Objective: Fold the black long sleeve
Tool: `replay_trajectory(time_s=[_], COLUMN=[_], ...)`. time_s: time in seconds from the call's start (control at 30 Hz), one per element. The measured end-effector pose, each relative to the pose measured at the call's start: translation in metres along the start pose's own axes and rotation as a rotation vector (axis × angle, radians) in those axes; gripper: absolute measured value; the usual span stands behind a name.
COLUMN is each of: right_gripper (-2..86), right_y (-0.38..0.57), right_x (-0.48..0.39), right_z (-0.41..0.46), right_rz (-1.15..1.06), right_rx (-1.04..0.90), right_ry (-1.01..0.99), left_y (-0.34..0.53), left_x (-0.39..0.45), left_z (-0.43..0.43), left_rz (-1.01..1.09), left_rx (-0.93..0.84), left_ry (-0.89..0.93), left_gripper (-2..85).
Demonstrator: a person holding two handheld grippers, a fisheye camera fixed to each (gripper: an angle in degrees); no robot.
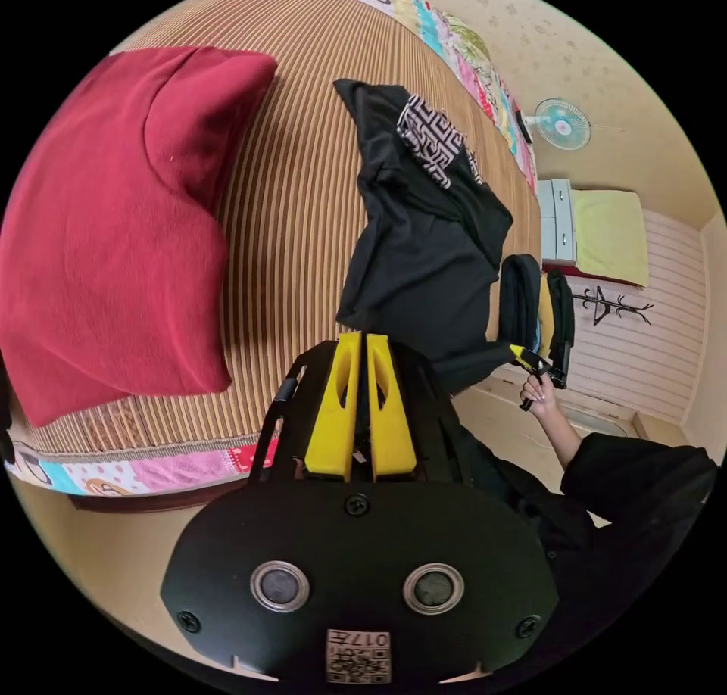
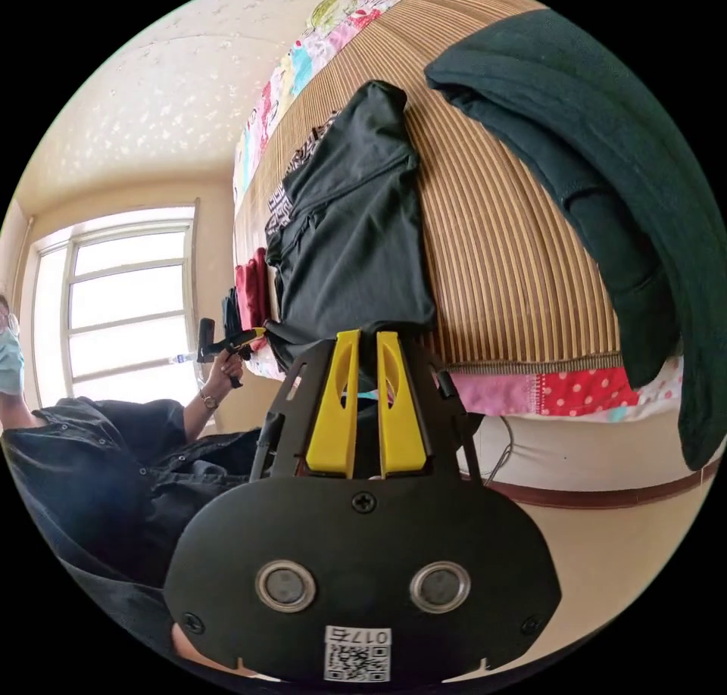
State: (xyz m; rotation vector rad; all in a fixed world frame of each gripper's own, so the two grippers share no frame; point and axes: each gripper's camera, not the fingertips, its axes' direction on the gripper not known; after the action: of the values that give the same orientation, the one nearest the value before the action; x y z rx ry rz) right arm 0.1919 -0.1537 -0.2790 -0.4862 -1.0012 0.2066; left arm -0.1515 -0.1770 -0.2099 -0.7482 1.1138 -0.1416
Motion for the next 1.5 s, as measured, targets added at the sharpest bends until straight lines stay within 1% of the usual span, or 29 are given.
replay_trajectory(time_s=[0.1,0.2,0.23,0.3,0.37,0.4,0.43,0.47,0.53,0.6,0.67,0.73,0.77,0.93,1.0,1.13,1.27,1.33,1.43,1.5], right_gripper=[4.3,5.9,6.3,7.3,7.8,8.1,8.1,8.3,8.4,8.7,9.1,9.4,9.6,9.6,9.7,8.9,4.6,3.7,2.9,2.6], right_y=[-0.02,-0.022,-0.02,-0.006,0.009,0.018,0.023,0.031,0.042,0.051,0.053,0.052,0.048,0.017,0.0,-0.015,-0.024,-0.026,-0.025,-0.018], right_x=[0.008,0.019,0.021,0.03,0.038,0.042,0.045,0.05,0.056,0.059,0.058,0.059,0.059,0.052,0.049,0.05,0.048,0.047,0.043,0.042], right_z=[0.004,0.005,0.006,0.007,0.006,0.005,0.005,0.005,0.004,0.001,-0.003,-0.008,-0.011,-0.004,0.004,0.007,-0.004,-0.013,-0.034,-0.048], right_rz=[0.035,0.07,0.078,0.137,0.183,0.212,0.225,0.25,0.277,0.283,0.261,0.244,0.232,0.176,0.168,0.189,0.195,0.175,0.135,0.125], right_rx=[0.053,0.104,0.111,0.138,0.169,0.187,0.195,0.205,0.21,0.204,0.186,0.164,0.154,0.071,0.016,-0.01,-0.025,-0.031,-0.023,-0.067], right_ry=[-0.01,-0.065,-0.074,-0.077,-0.082,-0.085,-0.089,-0.1,-0.116,-0.111,-0.099,-0.077,-0.066,-0.039,-0.028,-0.071,-0.045,-0.08,-0.197,-0.346], left_y=[-0.036,-0.055,-0.055,-0.051,-0.041,-0.038,-0.032,-0.026,-0.018,-0.017,-0.024,-0.032,-0.035,-0.04,-0.04,-0.036,-0.037,-0.039,-0.041,-0.037], left_x=[-0.019,-0.032,-0.033,-0.035,-0.044,-0.047,-0.054,-0.059,-0.064,-0.067,-0.077,-0.084,-0.089,-0.108,-0.113,-0.128,-0.144,-0.148,-0.151,-0.153], left_z=[-0.004,-0.021,-0.031,-0.038,-0.024,-0.017,0.001,0.02,0.041,0.051,0.052,0.049,0.047,0.032,0.023,0.001,-0.017,-0.026,-0.045,-0.056], left_rz=[-0.017,-0.004,0.035,0.067,0.071,0.067,0.051,0.031,0.009,-0.02,-0.077,-0.075,-0.076,-0.108,-0.107,-0.152,-0.193,-0.192,-0.155,-0.134], left_rx=[0.03,0.065,0.085,0.076,-0.013,-0.045,-0.118,-0.175,-0.221,-0.224,-0.231,-0.261,-0.278,-0.276,-0.254,-0.169,-0.102,-0.071,-0.021,-0.009], left_ry=[0.001,0.067,0.059,-0.013,-0.045,-0.033,0.003,0.027,0.015,-0.01,-0.076,-0.079,-0.053,-0.004,0.033,0.159,0.274,0.33,0.458,0.546], left_gripper=[1.3,5.4,7.2,7.9,10.2,10.7,11.2,11.3,11.6,11.0,7.3,3.9,1.3,-0.3,-0.4,-0.5,-0.5,-0.5,-0.4,-0.4])
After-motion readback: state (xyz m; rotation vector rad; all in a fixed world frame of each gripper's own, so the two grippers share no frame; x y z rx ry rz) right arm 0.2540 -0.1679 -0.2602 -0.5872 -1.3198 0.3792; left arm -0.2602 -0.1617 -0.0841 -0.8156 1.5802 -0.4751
